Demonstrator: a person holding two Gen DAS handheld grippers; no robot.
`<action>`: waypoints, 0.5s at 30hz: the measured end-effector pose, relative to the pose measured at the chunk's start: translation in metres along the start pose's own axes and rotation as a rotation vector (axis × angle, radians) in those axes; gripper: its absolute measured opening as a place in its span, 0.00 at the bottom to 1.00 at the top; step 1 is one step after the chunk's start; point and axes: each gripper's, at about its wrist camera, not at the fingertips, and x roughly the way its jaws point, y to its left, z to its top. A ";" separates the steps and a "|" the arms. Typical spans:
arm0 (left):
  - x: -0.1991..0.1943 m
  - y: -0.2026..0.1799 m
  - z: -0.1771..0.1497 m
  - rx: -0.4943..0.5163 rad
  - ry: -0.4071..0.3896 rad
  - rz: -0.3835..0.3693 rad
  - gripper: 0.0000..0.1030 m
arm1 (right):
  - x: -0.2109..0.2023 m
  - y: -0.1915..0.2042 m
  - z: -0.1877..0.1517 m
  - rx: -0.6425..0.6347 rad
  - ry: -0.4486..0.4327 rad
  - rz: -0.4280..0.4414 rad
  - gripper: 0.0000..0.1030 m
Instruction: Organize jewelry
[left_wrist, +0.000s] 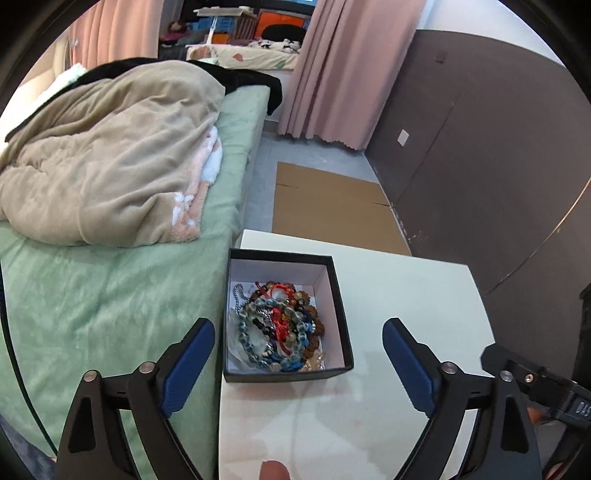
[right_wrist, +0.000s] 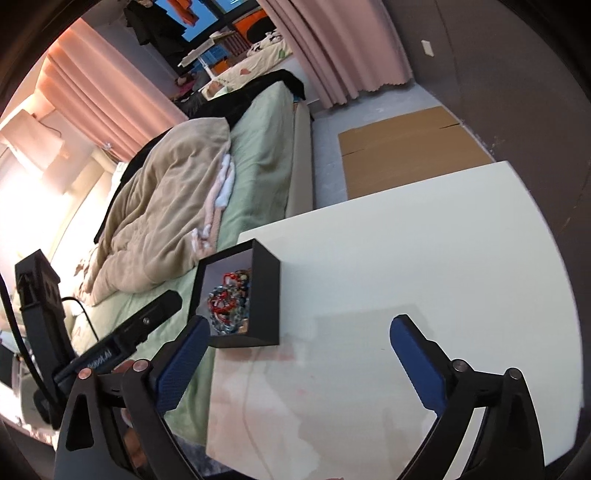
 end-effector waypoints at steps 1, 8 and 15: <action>-0.001 -0.002 -0.001 0.000 -0.005 0.006 0.91 | -0.002 -0.002 -0.001 0.001 0.004 -0.006 1.00; -0.004 -0.023 -0.008 0.023 -0.028 0.010 1.00 | -0.020 -0.017 -0.007 -0.003 0.009 -0.046 1.00; -0.014 -0.042 -0.018 0.048 -0.058 0.007 1.00 | -0.046 -0.034 -0.012 -0.005 -0.034 -0.080 1.00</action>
